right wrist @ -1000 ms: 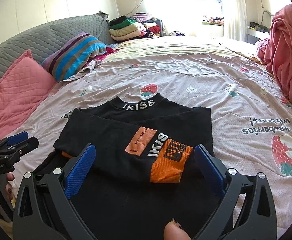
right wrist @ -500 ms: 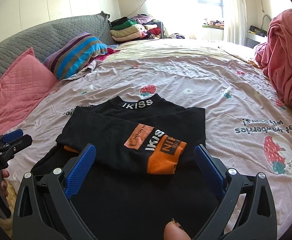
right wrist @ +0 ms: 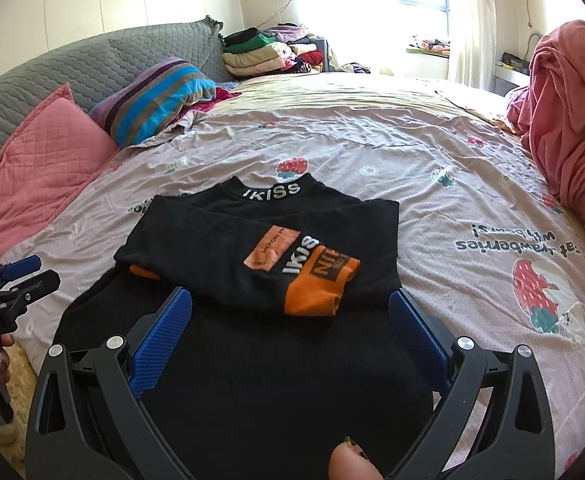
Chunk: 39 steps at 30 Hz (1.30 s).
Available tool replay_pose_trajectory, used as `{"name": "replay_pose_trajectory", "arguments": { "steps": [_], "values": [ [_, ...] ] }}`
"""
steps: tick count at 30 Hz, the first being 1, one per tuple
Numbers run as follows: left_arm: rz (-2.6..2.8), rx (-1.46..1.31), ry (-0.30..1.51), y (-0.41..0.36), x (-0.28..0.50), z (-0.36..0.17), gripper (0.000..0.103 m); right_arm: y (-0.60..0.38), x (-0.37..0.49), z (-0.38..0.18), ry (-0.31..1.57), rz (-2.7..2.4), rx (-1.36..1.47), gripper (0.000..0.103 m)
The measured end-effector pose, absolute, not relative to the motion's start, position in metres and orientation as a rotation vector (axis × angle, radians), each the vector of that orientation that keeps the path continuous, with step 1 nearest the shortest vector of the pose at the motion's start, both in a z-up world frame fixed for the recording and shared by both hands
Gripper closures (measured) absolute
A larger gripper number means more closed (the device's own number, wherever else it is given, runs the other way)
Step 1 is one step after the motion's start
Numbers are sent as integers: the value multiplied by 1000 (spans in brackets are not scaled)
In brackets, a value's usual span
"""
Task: Fold small clothes
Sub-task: 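Withdraw both grippers from the folded sweatshirt toward its hem, then grasp the sweatshirt hem with the left gripper while the right gripper grasps the hem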
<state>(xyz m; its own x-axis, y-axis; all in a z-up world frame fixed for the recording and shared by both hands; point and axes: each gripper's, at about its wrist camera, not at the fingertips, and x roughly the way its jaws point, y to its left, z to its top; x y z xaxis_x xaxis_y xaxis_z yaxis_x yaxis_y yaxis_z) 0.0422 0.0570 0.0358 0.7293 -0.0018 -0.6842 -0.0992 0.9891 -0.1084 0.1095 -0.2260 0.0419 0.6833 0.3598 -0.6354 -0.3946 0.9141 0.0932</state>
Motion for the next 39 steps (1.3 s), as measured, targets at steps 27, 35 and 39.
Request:
{"name": "replay_pose_trajectory", "arguments": {
  "steps": [27,35,39],
  "values": [
    [111,-141,841,72,-17,10,9,-262,78,8,810,397,-96,5],
    [94,-240,883,96,-40,-2,9,-267,73,1,844,397,-103,5],
    [67,-282,887,104,-50,-4,9,-269,70,1,843,400,-100,5]
  ]
}}
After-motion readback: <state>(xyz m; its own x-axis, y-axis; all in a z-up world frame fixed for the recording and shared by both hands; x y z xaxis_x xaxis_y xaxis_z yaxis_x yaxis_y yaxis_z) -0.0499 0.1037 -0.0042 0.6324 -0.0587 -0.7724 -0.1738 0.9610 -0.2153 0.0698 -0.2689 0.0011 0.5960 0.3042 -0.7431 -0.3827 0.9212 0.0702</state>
